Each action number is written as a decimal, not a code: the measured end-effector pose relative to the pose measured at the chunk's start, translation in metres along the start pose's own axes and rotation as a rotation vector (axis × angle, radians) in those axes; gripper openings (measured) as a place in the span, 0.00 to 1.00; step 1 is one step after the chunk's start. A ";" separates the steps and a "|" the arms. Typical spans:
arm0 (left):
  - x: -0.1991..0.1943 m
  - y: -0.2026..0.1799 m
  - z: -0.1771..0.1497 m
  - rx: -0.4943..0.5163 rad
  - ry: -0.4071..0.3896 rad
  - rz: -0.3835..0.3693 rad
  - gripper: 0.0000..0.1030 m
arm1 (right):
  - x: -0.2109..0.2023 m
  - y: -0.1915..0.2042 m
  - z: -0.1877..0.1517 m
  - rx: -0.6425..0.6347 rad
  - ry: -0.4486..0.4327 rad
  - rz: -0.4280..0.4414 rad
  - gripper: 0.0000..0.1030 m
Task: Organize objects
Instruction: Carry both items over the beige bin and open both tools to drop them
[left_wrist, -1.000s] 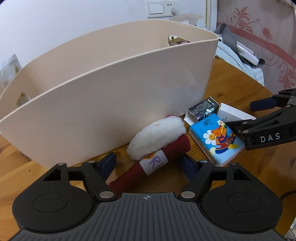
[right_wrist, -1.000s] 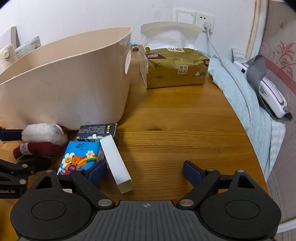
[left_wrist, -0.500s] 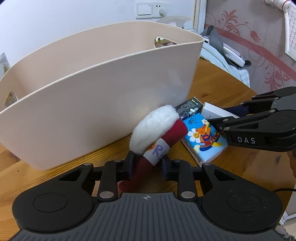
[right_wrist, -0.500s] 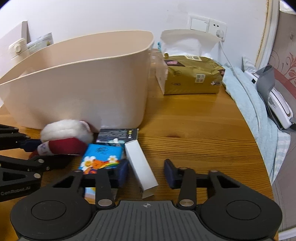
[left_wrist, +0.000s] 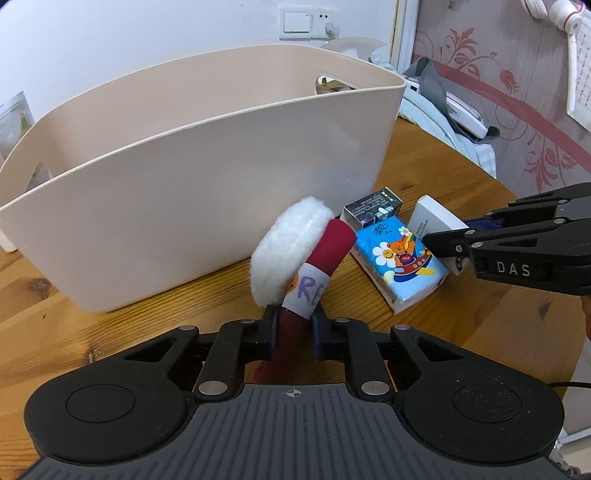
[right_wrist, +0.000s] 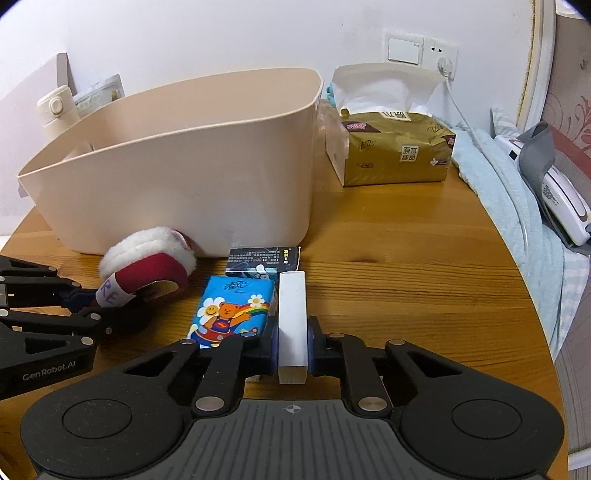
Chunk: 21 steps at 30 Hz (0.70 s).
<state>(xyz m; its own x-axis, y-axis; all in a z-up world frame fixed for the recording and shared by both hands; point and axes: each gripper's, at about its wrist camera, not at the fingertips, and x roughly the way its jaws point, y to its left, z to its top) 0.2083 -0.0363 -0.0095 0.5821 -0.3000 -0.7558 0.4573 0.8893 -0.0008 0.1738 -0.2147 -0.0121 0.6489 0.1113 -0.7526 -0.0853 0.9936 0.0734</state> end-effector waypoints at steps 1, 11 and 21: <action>-0.002 0.000 -0.001 -0.003 -0.003 0.001 0.16 | -0.002 0.000 0.000 0.001 -0.002 0.000 0.15; -0.024 0.010 -0.003 -0.029 -0.043 0.012 0.16 | -0.019 -0.004 0.001 0.020 -0.036 -0.022 0.15; -0.055 0.014 -0.001 -0.028 -0.118 0.030 0.15 | -0.033 -0.004 0.004 0.029 -0.071 -0.034 0.15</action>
<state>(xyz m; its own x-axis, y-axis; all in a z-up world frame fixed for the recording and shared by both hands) 0.1813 -0.0071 0.0313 0.6709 -0.3104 -0.6734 0.4206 0.9072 0.0009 0.1558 -0.2228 0.0154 0.7034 0.0773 -0.7066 -0.0411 0.9968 0.0682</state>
